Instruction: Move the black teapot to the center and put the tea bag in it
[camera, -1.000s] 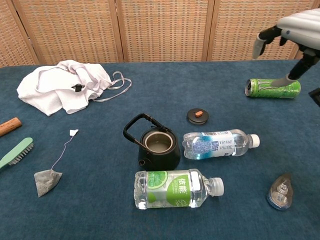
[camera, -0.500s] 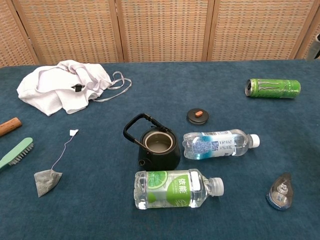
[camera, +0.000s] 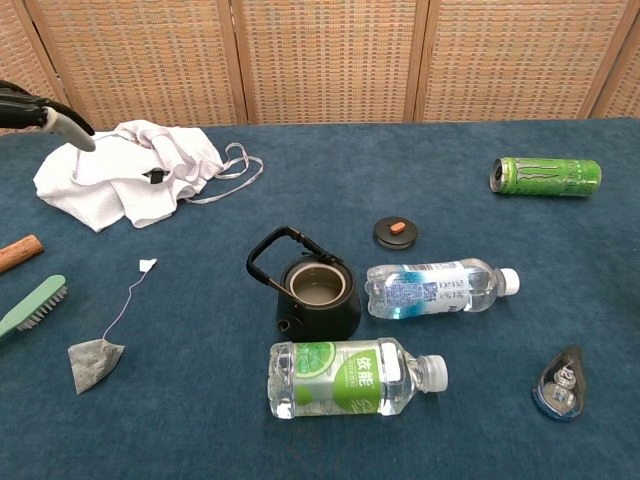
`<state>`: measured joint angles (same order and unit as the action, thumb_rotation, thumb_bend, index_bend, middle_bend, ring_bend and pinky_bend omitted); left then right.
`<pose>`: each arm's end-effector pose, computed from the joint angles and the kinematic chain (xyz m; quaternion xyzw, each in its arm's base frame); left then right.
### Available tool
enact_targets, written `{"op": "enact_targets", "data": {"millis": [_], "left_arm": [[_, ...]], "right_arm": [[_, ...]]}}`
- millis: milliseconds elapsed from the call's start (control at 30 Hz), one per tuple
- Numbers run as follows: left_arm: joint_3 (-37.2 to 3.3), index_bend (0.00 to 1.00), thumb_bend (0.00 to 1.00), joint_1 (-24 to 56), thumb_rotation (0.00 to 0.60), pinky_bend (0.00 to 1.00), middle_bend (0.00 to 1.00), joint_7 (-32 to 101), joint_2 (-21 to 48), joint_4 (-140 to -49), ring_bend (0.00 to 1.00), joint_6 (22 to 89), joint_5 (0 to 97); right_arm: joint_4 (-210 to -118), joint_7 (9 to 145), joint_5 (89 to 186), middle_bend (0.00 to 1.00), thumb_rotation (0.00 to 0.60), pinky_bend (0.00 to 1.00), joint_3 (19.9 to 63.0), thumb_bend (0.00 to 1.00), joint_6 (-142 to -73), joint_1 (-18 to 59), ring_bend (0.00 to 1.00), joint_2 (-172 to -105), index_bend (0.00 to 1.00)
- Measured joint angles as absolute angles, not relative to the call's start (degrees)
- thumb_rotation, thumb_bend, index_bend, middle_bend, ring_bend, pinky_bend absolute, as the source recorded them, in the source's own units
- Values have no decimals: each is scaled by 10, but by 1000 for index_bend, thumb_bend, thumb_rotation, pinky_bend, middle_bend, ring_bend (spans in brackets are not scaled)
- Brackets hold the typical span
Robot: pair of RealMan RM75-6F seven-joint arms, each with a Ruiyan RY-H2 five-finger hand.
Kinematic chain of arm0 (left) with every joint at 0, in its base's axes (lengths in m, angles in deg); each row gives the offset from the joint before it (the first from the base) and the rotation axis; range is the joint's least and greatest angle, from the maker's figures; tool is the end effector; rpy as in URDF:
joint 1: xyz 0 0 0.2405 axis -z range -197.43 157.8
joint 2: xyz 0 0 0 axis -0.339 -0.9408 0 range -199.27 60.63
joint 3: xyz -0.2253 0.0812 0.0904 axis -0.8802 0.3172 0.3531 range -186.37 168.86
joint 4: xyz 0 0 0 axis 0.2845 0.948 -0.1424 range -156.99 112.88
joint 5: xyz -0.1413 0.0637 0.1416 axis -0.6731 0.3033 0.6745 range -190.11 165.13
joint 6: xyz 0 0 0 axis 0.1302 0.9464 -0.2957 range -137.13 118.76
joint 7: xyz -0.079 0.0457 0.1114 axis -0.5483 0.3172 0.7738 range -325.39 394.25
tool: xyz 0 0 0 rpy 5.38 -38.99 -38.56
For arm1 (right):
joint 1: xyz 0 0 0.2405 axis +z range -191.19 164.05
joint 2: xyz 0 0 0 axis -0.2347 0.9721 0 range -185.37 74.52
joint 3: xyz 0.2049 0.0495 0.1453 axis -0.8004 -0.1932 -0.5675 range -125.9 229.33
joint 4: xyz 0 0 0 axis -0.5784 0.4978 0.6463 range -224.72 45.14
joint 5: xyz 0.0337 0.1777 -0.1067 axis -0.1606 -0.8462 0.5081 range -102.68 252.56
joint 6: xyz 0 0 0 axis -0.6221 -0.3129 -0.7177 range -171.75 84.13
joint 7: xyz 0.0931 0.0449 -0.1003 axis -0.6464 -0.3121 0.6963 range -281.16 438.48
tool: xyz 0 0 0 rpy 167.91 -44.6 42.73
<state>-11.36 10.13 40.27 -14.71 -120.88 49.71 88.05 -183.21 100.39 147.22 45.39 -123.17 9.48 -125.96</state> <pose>-0.2039 0.2718 0.1290 -0.8410 -0.2074 -0.3163 0.3869 -0.2526 -0.2817 0.1257 0.6410 -0.2955 0.3554 0.6128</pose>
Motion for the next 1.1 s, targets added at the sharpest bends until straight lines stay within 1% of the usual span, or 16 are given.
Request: {"op": "enact_targets", "data": {"millis": [67, 133, 233, 400, 600, 833, 1000, 1100], "left_arm": [[-119, 210, 163, 115, 600, 284, 252, 414, -141, -1205, 286, 479, 872], [-123, 212, 163, 126, 600, 322, 279, 422, -135, -1200, 312, 463, 862], [-130, 212, 163, 145, 600, 368, 326, 435, -120, -1188, 359, 434, 842], [-141, 212, 163, 178, 600, 449, 435, 465, -85, -1153, 456, 389, 801], [-149, 212, 163, 209, 600, 517, 543, 474, -46, -1111, 542, 351, 763], [-152, 213, 163, 229, 600, 552, 634, 477, -22, -1085, 611, 326, 736], [-155, 255, 163, 244, 600, 624, 735, 484, 12, -1048, 697, 308, 703], [-155, 287, 163, 250, 600, 632, 749, 498, 25, -1032, 709, 303, 687]], "right_arm": [[-1830, 1001, 1474, 419, 600, 351, 453, 315, -1231, 92, 281, -1260, 407], [-1828, 998, 1474, 419, 600, 351, 452, 315, -1229, 90, 281, -1260, 407], [-1824, 993, 1475, 420, 600, 351, 451, 315, -1227, 87, 281, -1260, 407], [-1816, 985, 1475, 421, 600, 351, 448, 315, -1220, 83, 281, -1260, 407], [-1806, 976, 1477, 422, 600, 351, 446, 315, -1212, 80, 281, -1262, 407], [-1799, 968, 1478, 425, 600, 351, 444, 315, -1207, 77, 281, -1264, 407], [-1791, 961, 1480, 428, 600, 351, 443, 316, -1203, 75, 281, -1265, 407], [-1789, 958, 1482, 428, 600, 351, 441, 316, -1202, 73, 281, -1265, 407]]}}
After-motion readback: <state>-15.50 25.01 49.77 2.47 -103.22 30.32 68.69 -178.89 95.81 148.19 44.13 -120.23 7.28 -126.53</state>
